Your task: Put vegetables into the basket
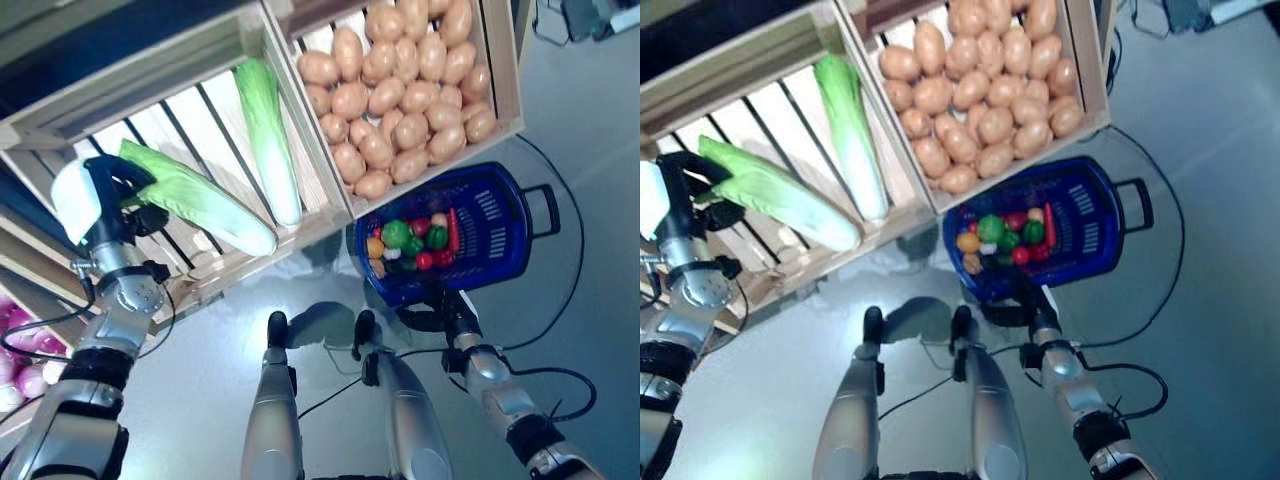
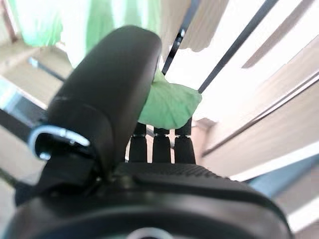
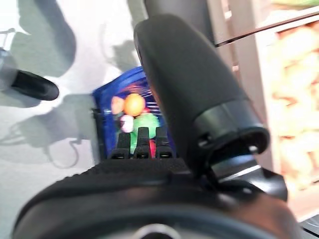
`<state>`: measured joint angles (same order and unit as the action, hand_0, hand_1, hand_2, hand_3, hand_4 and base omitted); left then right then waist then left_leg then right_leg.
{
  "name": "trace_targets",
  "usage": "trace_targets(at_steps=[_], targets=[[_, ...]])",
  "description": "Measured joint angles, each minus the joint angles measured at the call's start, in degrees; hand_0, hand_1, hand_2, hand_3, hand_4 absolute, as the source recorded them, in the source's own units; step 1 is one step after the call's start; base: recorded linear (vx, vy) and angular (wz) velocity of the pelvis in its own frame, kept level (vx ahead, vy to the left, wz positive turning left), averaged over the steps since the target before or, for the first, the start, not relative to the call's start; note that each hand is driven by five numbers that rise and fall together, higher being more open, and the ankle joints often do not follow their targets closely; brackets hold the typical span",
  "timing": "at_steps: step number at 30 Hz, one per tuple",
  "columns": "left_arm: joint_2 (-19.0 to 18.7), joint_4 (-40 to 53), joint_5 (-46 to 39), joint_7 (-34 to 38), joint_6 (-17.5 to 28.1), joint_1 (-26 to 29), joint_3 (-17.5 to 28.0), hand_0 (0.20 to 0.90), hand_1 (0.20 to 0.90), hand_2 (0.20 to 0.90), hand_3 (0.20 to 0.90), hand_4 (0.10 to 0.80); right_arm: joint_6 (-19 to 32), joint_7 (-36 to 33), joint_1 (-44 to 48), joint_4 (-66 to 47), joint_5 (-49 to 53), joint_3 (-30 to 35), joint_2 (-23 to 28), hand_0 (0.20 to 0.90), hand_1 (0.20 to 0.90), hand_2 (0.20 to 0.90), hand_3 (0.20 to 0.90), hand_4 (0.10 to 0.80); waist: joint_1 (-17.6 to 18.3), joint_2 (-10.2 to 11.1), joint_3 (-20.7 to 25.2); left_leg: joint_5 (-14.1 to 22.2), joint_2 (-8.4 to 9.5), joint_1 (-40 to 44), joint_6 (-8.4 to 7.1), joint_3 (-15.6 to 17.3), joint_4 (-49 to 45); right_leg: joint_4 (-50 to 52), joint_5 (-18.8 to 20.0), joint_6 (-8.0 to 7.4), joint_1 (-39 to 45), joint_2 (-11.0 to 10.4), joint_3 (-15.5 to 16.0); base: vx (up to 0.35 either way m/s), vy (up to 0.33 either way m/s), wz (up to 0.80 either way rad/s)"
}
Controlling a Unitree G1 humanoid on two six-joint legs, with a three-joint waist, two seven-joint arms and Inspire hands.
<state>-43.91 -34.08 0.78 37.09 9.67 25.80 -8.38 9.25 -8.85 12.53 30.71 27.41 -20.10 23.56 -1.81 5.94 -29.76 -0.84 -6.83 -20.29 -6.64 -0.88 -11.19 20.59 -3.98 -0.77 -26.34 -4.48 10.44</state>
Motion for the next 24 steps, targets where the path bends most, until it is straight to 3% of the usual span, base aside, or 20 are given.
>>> trace_targets(at_steps=[7, 14, 24], targets=[[9.46, 4.87, -11.46, -5.94, 2.00, -8.29, 5.23, 0.300, 0.300, 0.300, 0.300, 0.400, 1.28, 0.17, -4.68, -7.96, -0.71, 5.25, -0.16, 0.900, 0.900, 0.900, 0.900, 0.800, -0.81, -1.87, 0.32, -1.12, 0.22, 7.98, 0.72, -0.17, 5.12, -5.03, 0.52, -1.26, 8.42, -0.28, 1.15, 0.143, 0.029, 0.08], [20.59, 8.96, -24.59, -20.31, 1.10, -17.75, 3.97, 0.300, 0.300, 0.300, 0.300, 0.400, 1.26, 5.02, -10.02, -18.29, -2.56, 9.74, -0.03, 0.900, 0.900, 0.900, 0.900, 0.800, -0.32, -3.62, 1.35, -1.40, 0.63, 16.21, 1.53, 0.16, 10.05, -12.08, 1.84, -2.87, 17.77, -0.18, 1.57, 0.151, 0.035, 0.02], [24.16, 10.63, -38.39, -28.17, -4.48, -20.92, 4.70, 0.300, 0.300, 0.300, 0.300, 0.400, 1.27, 10.35, -11.80, -24.56, -4.55, 11.33, 0.77, 0.900, 0.900, 0.900, 0.900, 0.800, 0.15, -5.64, 7.84, -1.66, 0.70, 21.13, 2.08, 1.21, 13.91, -21.78, 5.15, -3.89, 25.63, 0.39, 2.69, 0.068, -0.001, 0.03]])
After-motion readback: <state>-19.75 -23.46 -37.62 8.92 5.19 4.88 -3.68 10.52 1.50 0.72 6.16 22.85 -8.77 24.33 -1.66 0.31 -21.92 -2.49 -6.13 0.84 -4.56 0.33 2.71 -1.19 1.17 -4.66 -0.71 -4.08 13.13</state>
